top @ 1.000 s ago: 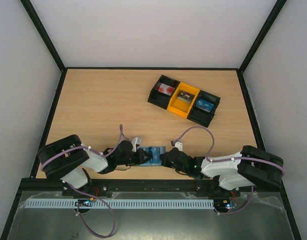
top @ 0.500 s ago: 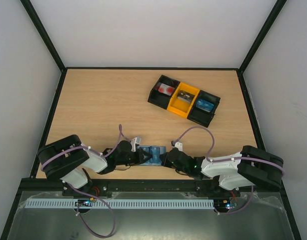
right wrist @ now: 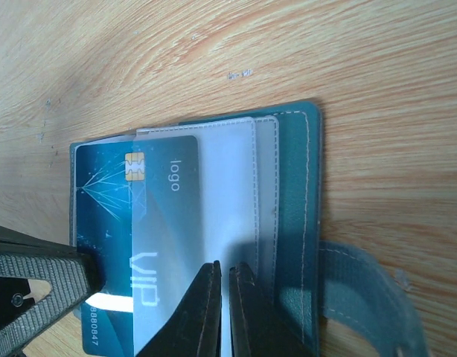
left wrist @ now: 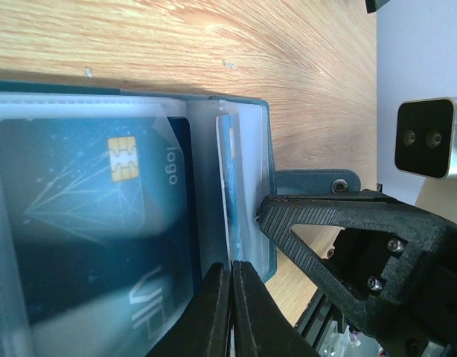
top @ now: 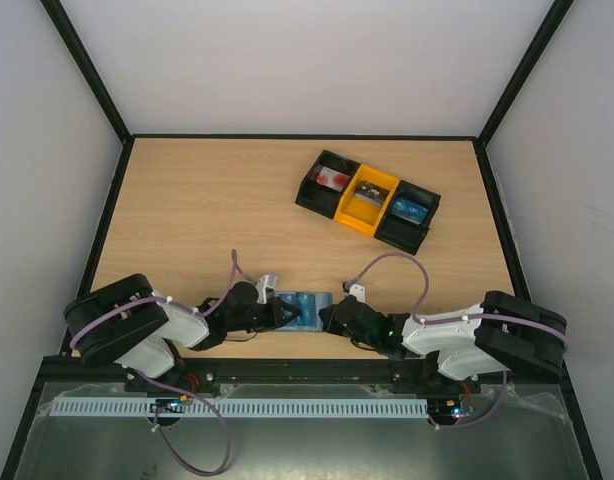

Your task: Take the credit cards out of the card holder

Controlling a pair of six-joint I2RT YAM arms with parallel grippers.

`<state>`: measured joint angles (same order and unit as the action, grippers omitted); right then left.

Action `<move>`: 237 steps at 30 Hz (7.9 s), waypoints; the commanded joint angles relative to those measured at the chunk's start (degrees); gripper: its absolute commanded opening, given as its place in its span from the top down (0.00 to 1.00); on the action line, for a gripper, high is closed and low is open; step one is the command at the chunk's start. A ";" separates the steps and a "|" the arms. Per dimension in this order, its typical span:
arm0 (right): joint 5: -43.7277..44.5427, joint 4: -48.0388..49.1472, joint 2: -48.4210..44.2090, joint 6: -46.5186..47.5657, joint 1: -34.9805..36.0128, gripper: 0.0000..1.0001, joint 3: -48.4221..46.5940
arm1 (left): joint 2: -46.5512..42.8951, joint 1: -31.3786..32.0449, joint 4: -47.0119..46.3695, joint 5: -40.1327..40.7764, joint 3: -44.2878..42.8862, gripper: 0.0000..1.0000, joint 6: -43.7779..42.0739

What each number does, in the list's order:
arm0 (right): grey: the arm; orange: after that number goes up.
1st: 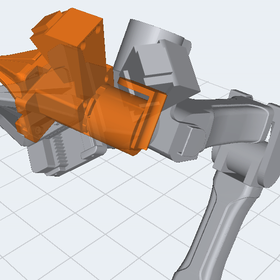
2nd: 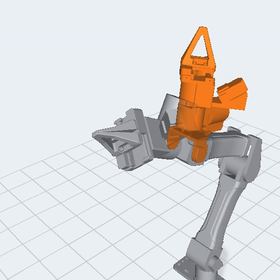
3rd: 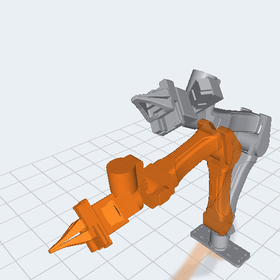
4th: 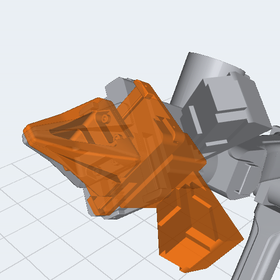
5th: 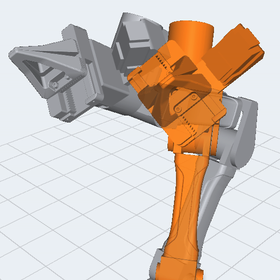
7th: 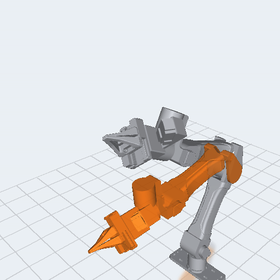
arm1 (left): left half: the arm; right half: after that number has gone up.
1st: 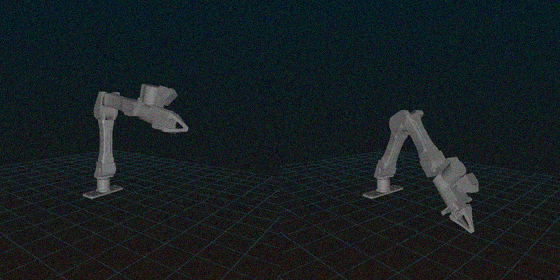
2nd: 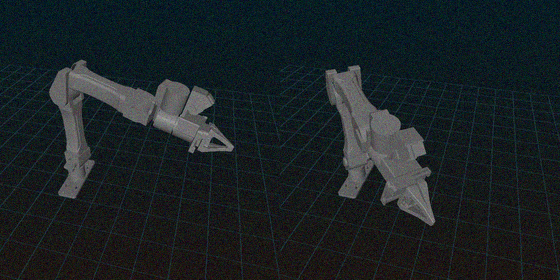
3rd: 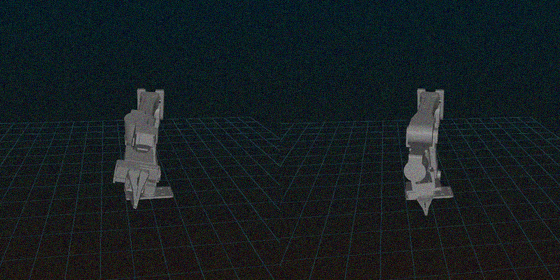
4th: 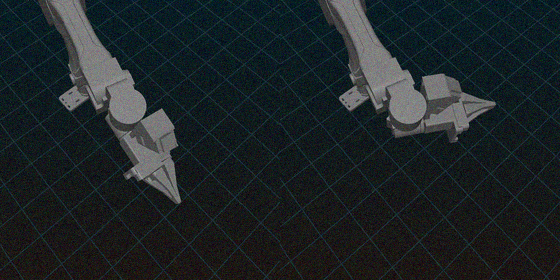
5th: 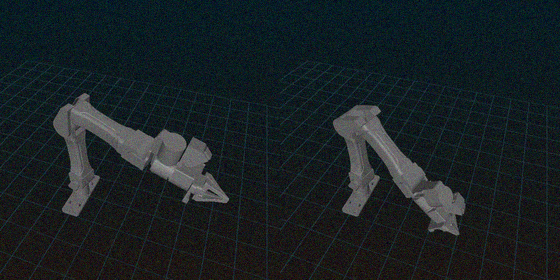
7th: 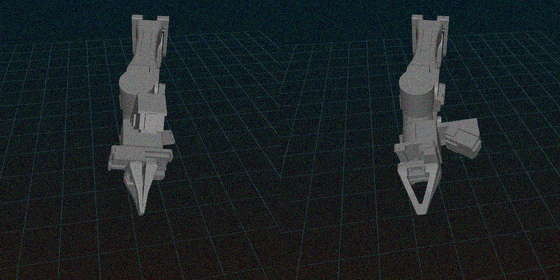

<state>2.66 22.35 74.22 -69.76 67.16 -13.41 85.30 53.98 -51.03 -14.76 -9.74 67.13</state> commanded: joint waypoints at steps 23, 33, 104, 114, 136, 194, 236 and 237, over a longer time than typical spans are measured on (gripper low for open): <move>-2.31 -1.66 1.88 1.13 0.43 0.91 -2.82 | -25.43 -1.84 25.05 10.85 2.25 0.97 -2.97; -7.83 13.67 -5.63 -1.41 0.43 0.71 0.72 | -38.67 -1.91 29.48 11.24 1.95 0.97 -1.73; -40.12 29.83 -10.74 12.32 0.44 0.98 5.58 | -52.00 -3.47 38.58 -15.99 -2.49 0.87 -14.76; -31.38 28.70 -12.07 10.77 0.43 0.72 6.22 | -53.55 -3.74 37.27 -12.65 -1.64 0.97 -12.64; -19.35 86.08 22.34 -18.51 0.86 0.55 5.28 | -59.55 -3.93 25.01 16.02 3.32 0.97 -2.39; -12.39 79.75 17.21 -14.01 2.37 0.54 3.43 | -66.42 -3.97 33.04 20.39 9.36 0.97 8.92; -10.02 44.92 5.98 -8.80 2.80 0.74 -3.19 | -71.70 -4.05 31.10 21.53 9.79 0.97 12.50; -9.85 45.30 6.03 -8.86 2.81 0.78 -2.94 | -71.68 -4.08 31.20 21.60 9.86 0.97 12.55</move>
<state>-7.66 65.84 79.48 -78.65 69.45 -15.55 13.93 50.17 -17.78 6.04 -0.64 79.33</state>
